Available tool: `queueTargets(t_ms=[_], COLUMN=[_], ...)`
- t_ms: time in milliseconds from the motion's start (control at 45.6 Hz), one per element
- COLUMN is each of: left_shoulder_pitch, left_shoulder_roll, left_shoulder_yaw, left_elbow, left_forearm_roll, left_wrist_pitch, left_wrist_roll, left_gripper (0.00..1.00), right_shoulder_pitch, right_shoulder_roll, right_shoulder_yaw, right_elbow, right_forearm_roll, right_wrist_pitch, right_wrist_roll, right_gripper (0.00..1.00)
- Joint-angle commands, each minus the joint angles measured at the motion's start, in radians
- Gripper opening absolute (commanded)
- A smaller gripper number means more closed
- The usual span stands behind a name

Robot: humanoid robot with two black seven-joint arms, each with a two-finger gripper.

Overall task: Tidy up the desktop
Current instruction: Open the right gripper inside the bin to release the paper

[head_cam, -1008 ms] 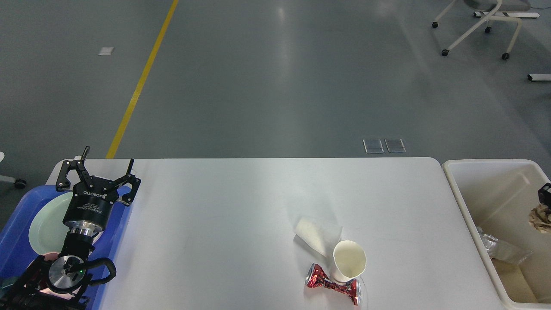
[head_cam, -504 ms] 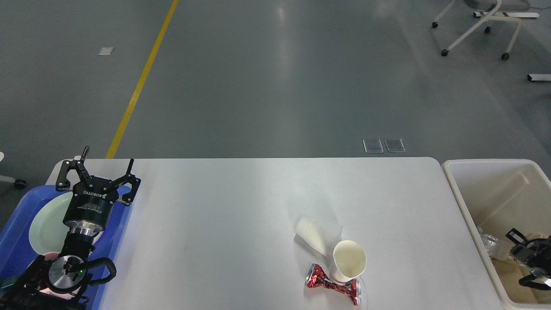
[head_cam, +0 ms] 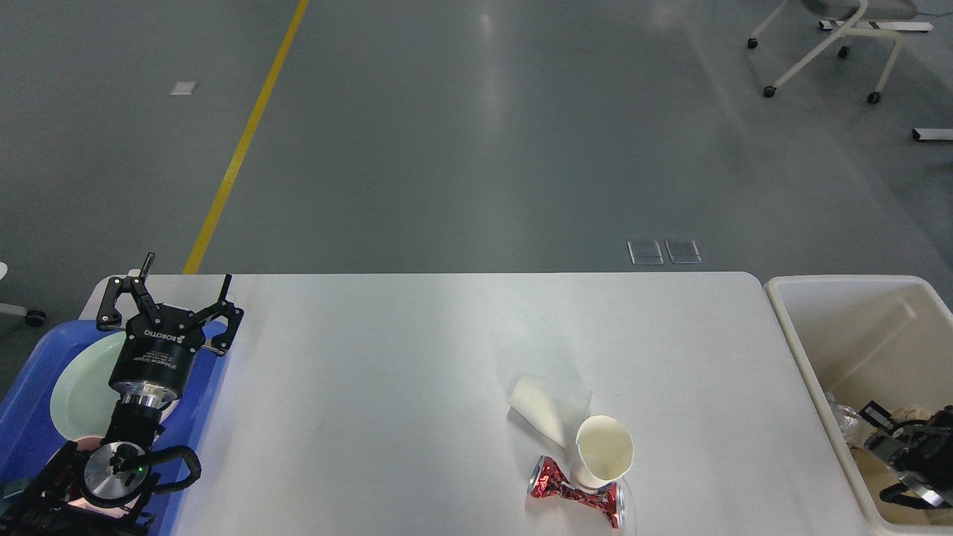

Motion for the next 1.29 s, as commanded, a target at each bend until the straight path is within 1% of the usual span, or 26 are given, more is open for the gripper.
queueTargets(t_ms=[0,548,745,855,964,1052,1139,1271], left_shoulder_pitch=[0.000,0.000,0.000,0.000,0.000,0.000,0.000,0.000], left_shoulder_roll=[0.000,0.000,0.000,0.000,0.000,0.000,0.000,0.000], left_shoulder_yaw=[0.000,0.000,0.000,0.000,0.000,0.000,0.000,0.000], left_elbow=[0.000,0.000,0.000,0.000,0.000,0.000,0.000,0.000], left_forearm_roll=[0.000,0.000,0.000,0.000,0.000,0.000,0.000,0.000], left_wrist_pitch=[0.000,0.000,0.000,0.000,0.000,0.000,0.000,0.000], left_wrist_roll=[0.001,0.000,0.000,0.000,0.000,0.000,0.001,0.001], left_gripper=[0.96,0.96,0.96,0.96,0.96,0.96,0.96,0.96], right_shoulder_pitch=[0.006,0.015,0.085,0.185,0.330,0.446,0.556,0.761], right_shoulder_roll=[0.004,-0.002,-0.011,-0.054,-0.132,-0.182,-0.222,-0.219], right_shoulder_yaw=[0.001,0.001,-0.009,-0.016,-0.016,-0.024,-0.050,-0.176], right_elbow=[0.006,0.013,0.045,0.136,0.312,0.421,0.515,0.608], right_forearm_roll=[-0.002,-0.012,-0.019,-0.096,-0.231,-0.317,-0.358,-0.354], right_wrist_pitch=[0.000,0.005,0.026,0.044,0.090,0.129,0.199,0.363], right_wrist_roll=[0.000,0.000,-0.001,-0.001,-0.001,-0.003,-0.009,-0.009], right_gripper=[1.00,1.00,1.00,1.00,1.00,1.00,1.00,1.00])
